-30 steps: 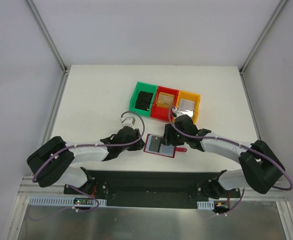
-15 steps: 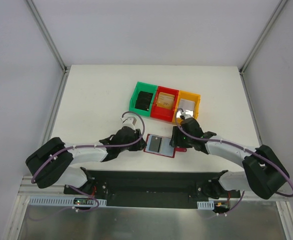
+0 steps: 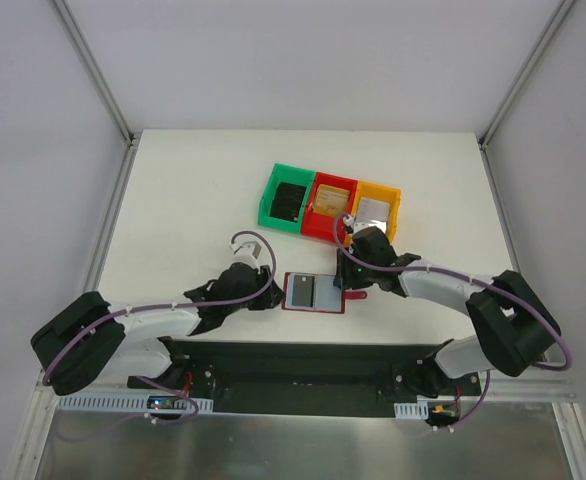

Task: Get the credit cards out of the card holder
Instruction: Remove the credit card from the card holder.

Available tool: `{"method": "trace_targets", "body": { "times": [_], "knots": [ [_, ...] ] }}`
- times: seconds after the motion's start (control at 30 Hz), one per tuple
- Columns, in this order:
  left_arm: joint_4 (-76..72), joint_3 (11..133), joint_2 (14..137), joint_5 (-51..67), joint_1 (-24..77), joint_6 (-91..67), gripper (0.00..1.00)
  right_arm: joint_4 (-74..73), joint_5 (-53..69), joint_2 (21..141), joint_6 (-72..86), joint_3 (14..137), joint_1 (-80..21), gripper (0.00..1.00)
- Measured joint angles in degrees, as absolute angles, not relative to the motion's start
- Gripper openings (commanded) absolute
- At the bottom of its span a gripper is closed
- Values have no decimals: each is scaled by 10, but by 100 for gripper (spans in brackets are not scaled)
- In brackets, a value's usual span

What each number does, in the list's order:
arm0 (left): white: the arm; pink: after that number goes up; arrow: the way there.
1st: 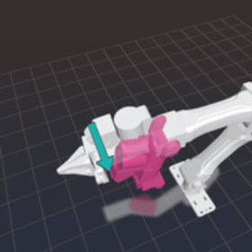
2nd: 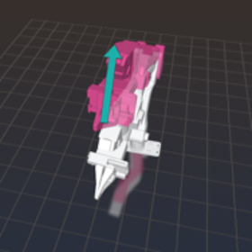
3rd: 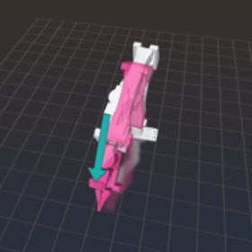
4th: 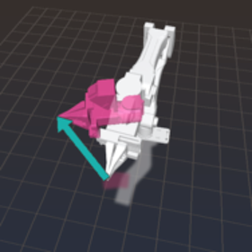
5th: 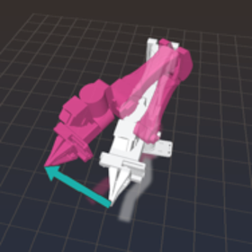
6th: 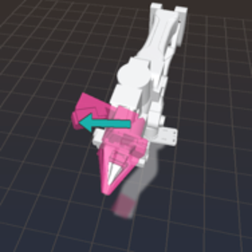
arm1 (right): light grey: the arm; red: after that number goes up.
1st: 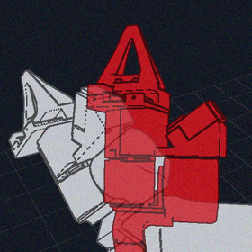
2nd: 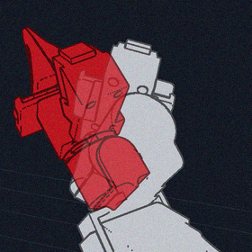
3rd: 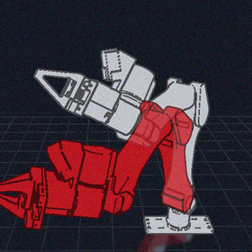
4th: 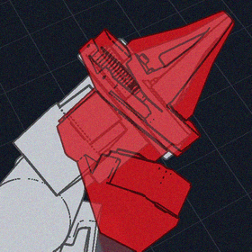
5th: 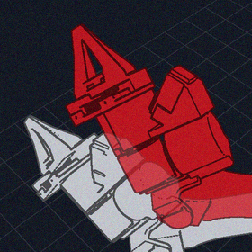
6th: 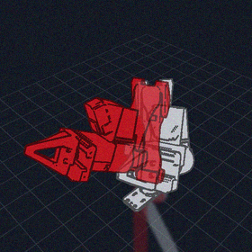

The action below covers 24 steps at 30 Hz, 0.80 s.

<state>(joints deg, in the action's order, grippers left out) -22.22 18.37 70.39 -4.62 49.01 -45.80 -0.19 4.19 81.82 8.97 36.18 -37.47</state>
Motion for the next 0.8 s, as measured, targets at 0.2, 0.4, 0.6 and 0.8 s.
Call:
{"method": "trace_targets", "body": {
  "times": [0.2, 0.4, 0.6, 0.8],
  "knots": [
    [-219, 167, 657, -50, 490, -469, 40, -3, 60, 836, 57, 378, -379, 44],
    [-192, 160, 600, -60, 490, -472, 40, -10, 69, 847, 41, 392, -382, 51],
    [-159, 159, 531, -81, 490, -471, 45, -46, 56, 832, 27, 397, -383, 63],
    [-172, 159, 534, -68, 490, -464, 47, -103, 10, 767, 23, 414, -388, 66]
  ]
}}
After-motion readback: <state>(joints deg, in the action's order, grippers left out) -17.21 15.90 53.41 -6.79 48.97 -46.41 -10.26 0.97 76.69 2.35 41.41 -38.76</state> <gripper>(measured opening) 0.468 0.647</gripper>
